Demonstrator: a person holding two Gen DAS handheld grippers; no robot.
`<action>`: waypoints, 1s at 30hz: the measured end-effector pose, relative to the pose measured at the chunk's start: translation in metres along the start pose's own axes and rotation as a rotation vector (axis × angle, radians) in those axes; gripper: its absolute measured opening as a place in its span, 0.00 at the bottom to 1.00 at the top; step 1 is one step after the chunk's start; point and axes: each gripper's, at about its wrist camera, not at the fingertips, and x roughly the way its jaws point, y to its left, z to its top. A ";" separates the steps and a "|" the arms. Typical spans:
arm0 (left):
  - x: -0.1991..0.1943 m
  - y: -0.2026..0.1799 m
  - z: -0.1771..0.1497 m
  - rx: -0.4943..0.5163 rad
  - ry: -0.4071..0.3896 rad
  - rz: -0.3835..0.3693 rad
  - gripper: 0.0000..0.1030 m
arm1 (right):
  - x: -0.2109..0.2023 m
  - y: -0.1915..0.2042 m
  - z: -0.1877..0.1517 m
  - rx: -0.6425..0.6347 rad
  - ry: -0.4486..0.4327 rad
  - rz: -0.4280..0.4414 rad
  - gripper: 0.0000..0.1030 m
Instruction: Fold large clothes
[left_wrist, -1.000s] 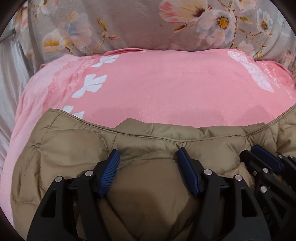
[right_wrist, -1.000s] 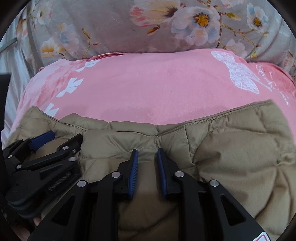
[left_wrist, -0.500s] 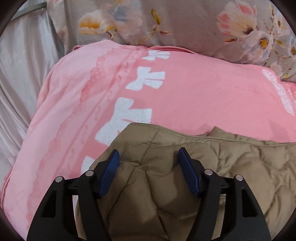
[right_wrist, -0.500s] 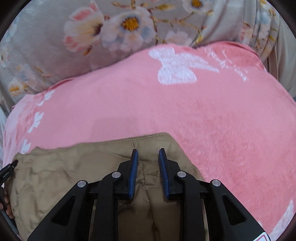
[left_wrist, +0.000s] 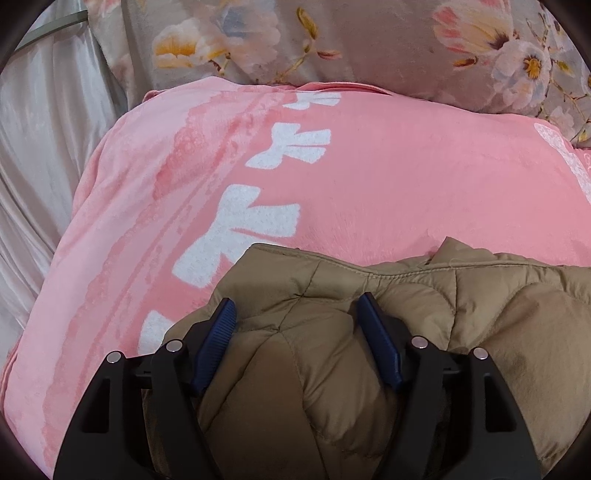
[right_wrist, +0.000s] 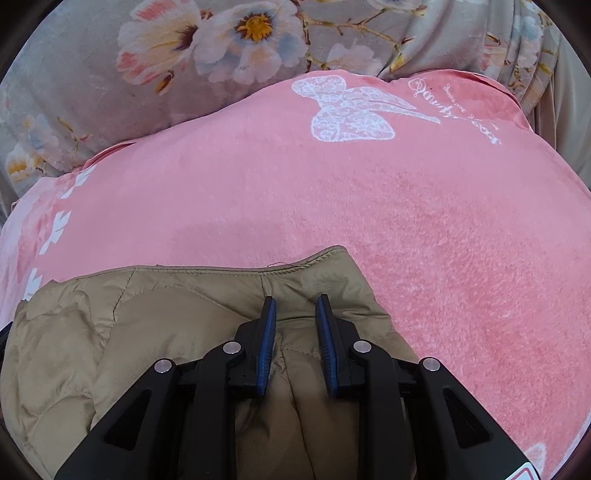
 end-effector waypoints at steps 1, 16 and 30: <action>0.000 -0.001 0.000 0.000 0.001 0.000 0.65 | 0.000 0.001 0.000 -0.004 0.000 -0.005 0.21; 0.007 0.001 0.001 -0.021 0.012 -0.014 0.66 | 0.002 0.003 0.000 -0.009 -0.014 -0.024 0.21; -0.123 0.155 -0.091 -0.389 0.076 -0.213 0.86 | -0.118 0.164 -0.069 -0.287 -0.006 0.296 0.23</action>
